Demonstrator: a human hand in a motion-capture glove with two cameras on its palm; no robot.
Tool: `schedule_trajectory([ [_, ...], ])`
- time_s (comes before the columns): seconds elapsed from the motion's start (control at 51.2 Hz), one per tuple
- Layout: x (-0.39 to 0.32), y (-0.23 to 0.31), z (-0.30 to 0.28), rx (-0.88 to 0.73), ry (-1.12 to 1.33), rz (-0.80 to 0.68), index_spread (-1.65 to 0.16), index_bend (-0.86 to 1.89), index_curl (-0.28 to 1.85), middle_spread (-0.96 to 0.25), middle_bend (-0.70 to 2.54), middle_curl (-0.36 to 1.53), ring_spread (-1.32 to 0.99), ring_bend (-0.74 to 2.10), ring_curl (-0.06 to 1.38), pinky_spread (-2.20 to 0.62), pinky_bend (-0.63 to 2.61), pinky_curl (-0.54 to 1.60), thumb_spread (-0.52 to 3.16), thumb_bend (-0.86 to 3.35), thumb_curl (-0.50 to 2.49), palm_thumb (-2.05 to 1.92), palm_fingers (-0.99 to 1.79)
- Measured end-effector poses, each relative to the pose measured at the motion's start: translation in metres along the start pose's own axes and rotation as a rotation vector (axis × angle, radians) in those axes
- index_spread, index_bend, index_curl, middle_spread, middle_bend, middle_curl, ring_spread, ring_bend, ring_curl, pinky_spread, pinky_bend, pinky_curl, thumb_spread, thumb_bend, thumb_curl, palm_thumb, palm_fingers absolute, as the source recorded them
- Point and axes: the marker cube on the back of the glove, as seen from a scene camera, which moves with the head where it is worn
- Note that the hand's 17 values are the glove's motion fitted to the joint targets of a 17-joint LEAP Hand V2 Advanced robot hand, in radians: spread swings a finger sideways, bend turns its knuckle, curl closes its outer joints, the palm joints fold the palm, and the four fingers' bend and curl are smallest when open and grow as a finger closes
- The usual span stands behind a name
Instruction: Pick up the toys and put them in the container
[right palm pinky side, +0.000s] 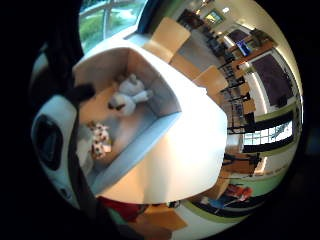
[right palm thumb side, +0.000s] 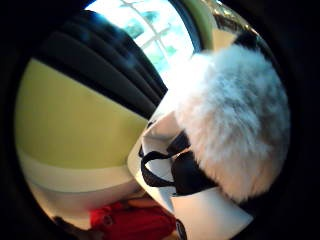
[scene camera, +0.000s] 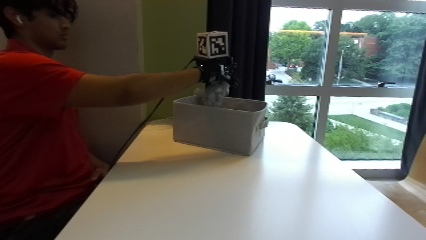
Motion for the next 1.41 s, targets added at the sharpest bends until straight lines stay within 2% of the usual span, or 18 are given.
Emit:
schedule_trajectory([
  [0.078,0.007,0.007,-0.001,-0.043,-0.062,-0.004,-0.42,0.03,0.91,-0.30,0.62,0.52,-0.34,1.12,0.45,-0.34,1.10,0.49,0.92,-0.09,0.93,0.08,0.17],
  [0.156,0.013,0.013,-0.004,-0.064,-0.097,-0.001,-0.42,0.06,0.80,-0.25,0.56,0.49,-0.30,0.98,0.39,-0.25,1.17,0.49,1.01,-0.08,0.82,-0.02,-0.01],
  [0.332,0.029,0.035,-0.010,-0.072,-0.054,0.009,-0.41,0.17,0.69,-0.19,0.51,0.44,-0.22,0.80,0.28,-0.12,1.18,0.43,1.10,-0.09,0.63,-0.11,-0.01],
  [0.684,0.108,0.138,0.000,0.063,0.020,0.058,-0.40,0.21,0.61,-0.16,0.44,0.40,-0.16,0.66,0.23,-0.02,1.09,0.37,1.15,-0.06,0.41,-0.07,0.05],
  [0.821,0.152,0.167,0.015,-0.022,0.088,0.118,-0.40,0.21,0.59,-0.15,0.42,0.39,-0.15,0.63,0.22,-0.01,1.05,0.35,1.16,-0.06,0.37,-0.07,0.08],
  [0.957,0.188,0.194,0.035,-0.069,0.092,0.262,-0.40,0.22,0.57,-0.15,0.40,0.38,-0.15,0.58,0.21,0.01,1.01,0.34,1.17,-0.05,0.34,-0.06,0.06],
  [1.055,0.193,0.212,0.046,-0.071,0.020,0.224,-0.40,0.22,0.56,-0.14,0.38,0.38,-0.14,0.55,0.20,0.01,0.98,0.33,1.17,-0.05,0.32,-0.06,0.07],
  [1.153,0.201,0.225,0.059,-0.079,0.056,0.286,-0.40,0.23,0.55,-0.14,0.37,0.37,-0.14,0.53,0.20,0.01,0.94,0.32,1.20,-0.04,0.31,-0.04,0.08],
  [1.407,0.211,0.258,0.071,-0.088,0.002,0.321,-0.40,0.24,0.53,-0.14,0.32,0.36,-0.14,0.46,0.18,0.02,0.89,0.31,1.21,-0.04,0.30,-0.04,0.09],
])
